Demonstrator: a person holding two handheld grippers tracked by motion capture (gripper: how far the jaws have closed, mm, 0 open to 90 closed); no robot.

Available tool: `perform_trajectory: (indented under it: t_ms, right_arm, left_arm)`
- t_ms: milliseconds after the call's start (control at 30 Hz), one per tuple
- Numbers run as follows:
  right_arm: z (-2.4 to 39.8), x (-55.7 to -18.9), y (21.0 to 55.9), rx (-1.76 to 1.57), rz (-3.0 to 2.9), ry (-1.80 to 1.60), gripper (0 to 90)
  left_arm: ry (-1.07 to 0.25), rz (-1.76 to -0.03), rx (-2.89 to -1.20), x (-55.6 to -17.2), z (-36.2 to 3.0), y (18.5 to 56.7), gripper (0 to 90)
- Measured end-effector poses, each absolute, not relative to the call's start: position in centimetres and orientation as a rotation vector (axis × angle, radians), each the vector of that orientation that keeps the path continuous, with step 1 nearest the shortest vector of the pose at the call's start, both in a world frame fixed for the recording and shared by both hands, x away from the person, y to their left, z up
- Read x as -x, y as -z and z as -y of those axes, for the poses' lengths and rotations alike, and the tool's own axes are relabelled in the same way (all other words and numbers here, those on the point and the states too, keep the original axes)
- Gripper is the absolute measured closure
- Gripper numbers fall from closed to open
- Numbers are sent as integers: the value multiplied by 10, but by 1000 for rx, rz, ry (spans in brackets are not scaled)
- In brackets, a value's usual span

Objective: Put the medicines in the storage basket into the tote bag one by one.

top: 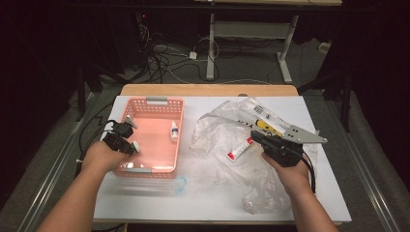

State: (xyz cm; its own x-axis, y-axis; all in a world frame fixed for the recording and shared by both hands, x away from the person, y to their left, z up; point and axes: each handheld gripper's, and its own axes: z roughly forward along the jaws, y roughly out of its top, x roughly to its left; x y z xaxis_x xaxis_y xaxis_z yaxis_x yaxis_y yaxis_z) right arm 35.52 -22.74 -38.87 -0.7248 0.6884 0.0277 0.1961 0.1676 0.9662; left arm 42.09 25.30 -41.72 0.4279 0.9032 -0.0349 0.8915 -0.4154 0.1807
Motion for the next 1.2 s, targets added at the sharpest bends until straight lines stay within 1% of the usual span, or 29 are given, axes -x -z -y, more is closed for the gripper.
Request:
perform_trajectory:
  t_ms: [100, 167, 267, 300, 367, 400, 433, 467, 533, 600, 633, 767, 867, 900, 967, 1067, 1200]
  right_arm:
    - [228, -355, 389, -843, -2029, -1582, 900]
    - [228, -355, 389, -844, -2029, -1582, 900]
    - [228, -355, 389, -843, -2029, -1583, 900]
    - [228, -356, 389, -841, -2029, -1583, 900]
    - [227, -356, 390, -838, -2032, -1580, 900]
    - [227, -356, 390, -838, -2034, -1579, 900]
    - [227, -356, 390, -838, -2034, -1580, 900]
    - [226, -356, 390, -834, -2035, -1580, 900]
    - [226, -355, 390, -837, -2034, -1584, 900]
    - [225, -355, 389, -836, -2036, -1583, 900]
    - [225, -355, 389, -834, -2035, -1584, 900]
    - [225, -354, 390, -841, -2038, -1583, 900]
    - [225, -355, 390, -837, -2041, -1582, 900]
    - [225, -355, 390, -836, -2041, -1582, 900]
    - [225, -355, 390, -838, -2041, -1582, 900]
    - [225, -355, 390, -838, -2041, -1580, 900]
    - [225, -354, 390, -842, -2038, -1583, 900]
  left_arm:
    - [-119, -1583, -2481, -426, -251, 419, 881]
    - [-105, -1562, -2465, -427, -251, 418, 880]
    - [-117, -1519, -2436, -425, -252, 413, 874]
    - [-125, -1508, -2418, -424, -253, 411, 814]
    - [-149, -1507, -2404, -422, -255, 406, 746]
    - [-162, -1512, -2394, -422, -257, 405, 732]
    - [-172, -1521, -2386, -421, -258, 404, 689]
    - [-183, -1528, -2384, -421, -260, 403, 638]
    - [-222, -1556, -2394, -422, -262, 404, 508]
    - [-226, -1546, -2395, -422, -262, 404, 496]
    - [-227, -1545, -2398, -422, -261, 404, 463]
    - [-232, -1530, -2455, -424, -255, 409, 430]
    - [-204, -1550, -2475, -427, -250, 412, 436]
    - [-222, -1554, -2488, -428, -247, 413, 433]
    - [-206, -1571, -2512, -430, -244, 416, 436]
    - [-198, -1553, -2555, -432, -238, 419, 442]
    - [-152, -1521, -2618, -432, -231, 427, 455]
